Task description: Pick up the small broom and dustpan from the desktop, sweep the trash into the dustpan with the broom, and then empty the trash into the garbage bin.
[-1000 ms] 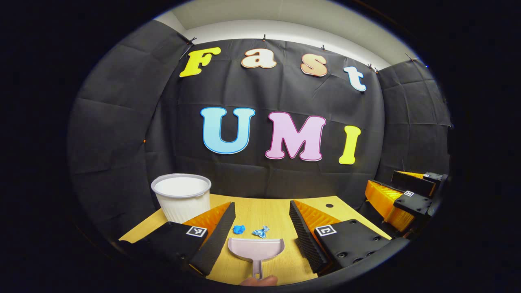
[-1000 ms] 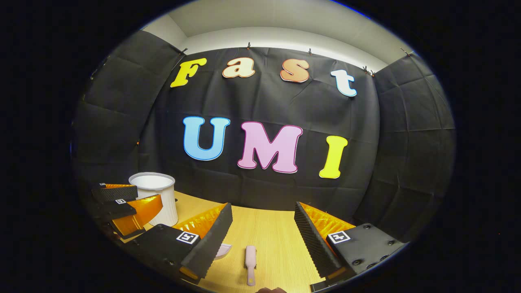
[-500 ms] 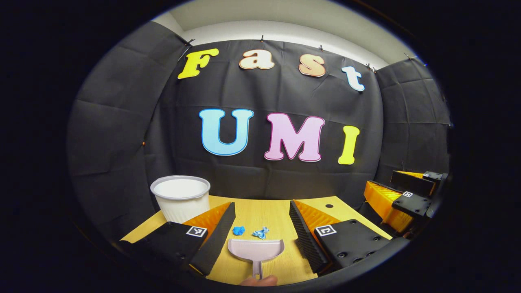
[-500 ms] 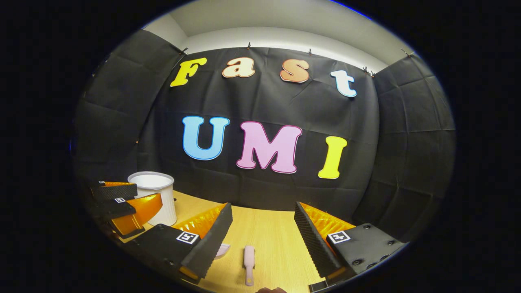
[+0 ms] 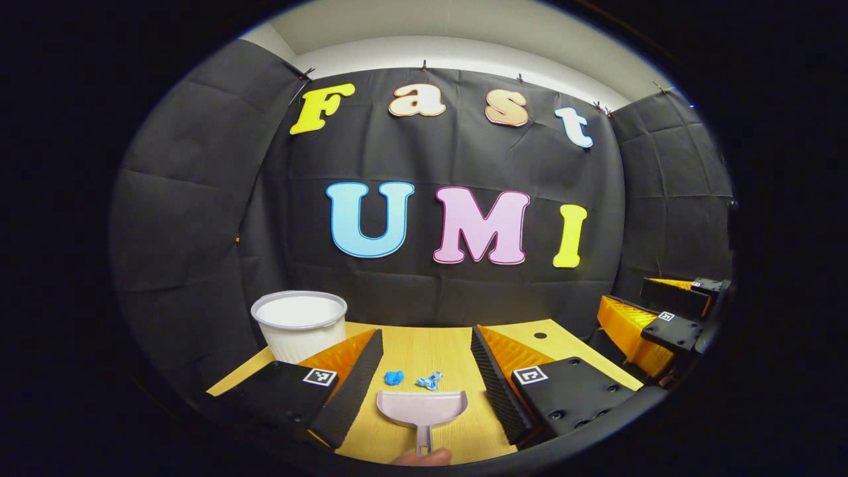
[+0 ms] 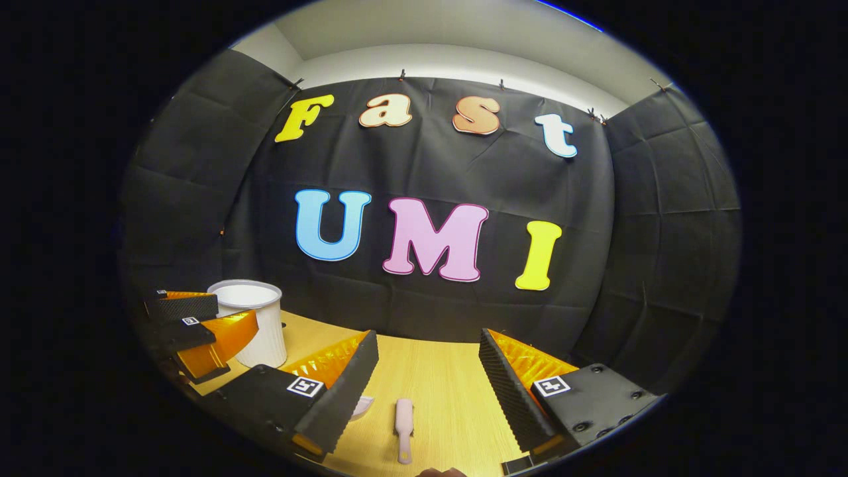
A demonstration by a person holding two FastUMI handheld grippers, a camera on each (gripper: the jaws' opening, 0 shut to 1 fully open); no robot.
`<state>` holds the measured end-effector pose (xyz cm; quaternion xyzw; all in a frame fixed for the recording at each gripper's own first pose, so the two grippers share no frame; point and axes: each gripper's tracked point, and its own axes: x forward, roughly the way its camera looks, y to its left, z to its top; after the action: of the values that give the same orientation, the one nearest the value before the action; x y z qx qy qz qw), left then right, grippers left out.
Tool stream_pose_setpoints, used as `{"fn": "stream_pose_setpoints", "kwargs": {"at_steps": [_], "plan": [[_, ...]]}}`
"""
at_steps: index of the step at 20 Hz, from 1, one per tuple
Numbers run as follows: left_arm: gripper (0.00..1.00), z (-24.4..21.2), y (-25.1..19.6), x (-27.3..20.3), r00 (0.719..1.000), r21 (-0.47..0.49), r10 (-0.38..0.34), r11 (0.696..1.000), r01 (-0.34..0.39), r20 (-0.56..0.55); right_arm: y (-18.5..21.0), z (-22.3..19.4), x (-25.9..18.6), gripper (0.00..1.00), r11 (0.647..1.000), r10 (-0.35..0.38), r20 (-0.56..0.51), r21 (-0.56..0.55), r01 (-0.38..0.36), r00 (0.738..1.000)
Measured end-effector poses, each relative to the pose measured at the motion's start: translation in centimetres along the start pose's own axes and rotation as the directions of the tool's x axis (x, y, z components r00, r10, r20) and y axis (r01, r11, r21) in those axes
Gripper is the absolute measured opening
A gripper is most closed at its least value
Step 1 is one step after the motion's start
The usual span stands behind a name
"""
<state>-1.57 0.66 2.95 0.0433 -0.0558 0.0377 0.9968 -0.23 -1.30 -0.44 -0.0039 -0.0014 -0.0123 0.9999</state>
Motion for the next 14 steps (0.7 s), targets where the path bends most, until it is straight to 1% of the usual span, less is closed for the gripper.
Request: {"fn": "stream_pose_setpoints", "kwargs": {"at_steps": [1,2,4,6,7,8,9,10,11,12,13,14], "plan": [[0.79,0.0,-0.1,0.0,1.0,-0.004,-0.002,1.0,0.002,-0.001,0.0,0.0,0.0,0.99,1.0,0.001,0.002,-0.002,-0.001,1.0],[0.79,-0.3,-0.1,0.0,1.0,-0.005,-0.002,1.0,0.002,-0.005,0.0,-0.2,0.1,0.94,1.0,0.0,-0.001,-0.004,0.0,1.0],[0.79,-1.1,-0.1,0.1,1.0,0.003,-0.002,1.0,0.002,-0.026,0.1,-0.9,0.1,0.94,1.0,0.002,-0.024,-0.001,-0.002,1.0],[0.79,-1.6,-0.6,0.3,0.999,0.006,-0.03,1.0,0.031,-0.041,0.2,-1.3,0.2,0.94,1.0,0.009,-0.035,0.002,-0.009,0.999],[0.79,-2.4,-0.9,0.5,0.997,0.008,-0.044,0.999,0.044,-0.068,0.5,-2.1,0.4,0.94,1.0,0.022,-0.062,0.005,-0.022,0.998],[0.79,-3.5,-0.8,0.8,0.994,-0.001,-0.05,0.999,0.05,-0.099,1.0,-3.3,0.7,0.99,0.999,0.038,-0.099,0.008,-0.037,0.994],[0.79,-4.7,-1.1,1.2,0.985,-0.01,-0.073,0.997,0.073,-0.156,1.4,-4.6,1.2,0.94,0.998,0.055,-0.14,0.014,-0.053,0.989],[0.79,-6.7,-1.5,1.4,0.969,-0.013,-0.088,0.996,0.087,-0.232,2.1,-6.3,1.7,0.99,0.997,0.079,-0.205,0.023,-0.076,0.976],[0.79,-8.6,-1.4,1.6,0.943,-0.015,-0.095,0.995,0.096,-0.319,2.8,-8.1,2.3,0.98,0.994,0.105,-0.27,0.045,-0.096,0.957],[0.79,-10.9,-1.3,1.6,0.902,-0.024,-0.099,0.995,0.098,-0.419,3.9,-10.8,3.0,0.99,0.989,0.146,-0.374,0.082,-0.124,0.916],[0.79,-13.0,-1.5,1.7,0.851,-0.048,-0.129,0.991,0.122,-0.508,4.5,-13.2,3.3,0.99,0.985,0.171,-0.491,0.109,-0.135,0.854],[0.79,-15.4,-1.2,1.4,0.777,-0.059,-0.137,0.99,0.127,-0.615,5.0,-16.0,3.6,0.99,0.982,0.188,-0.605,0.125,-0.141,0.774]]}}
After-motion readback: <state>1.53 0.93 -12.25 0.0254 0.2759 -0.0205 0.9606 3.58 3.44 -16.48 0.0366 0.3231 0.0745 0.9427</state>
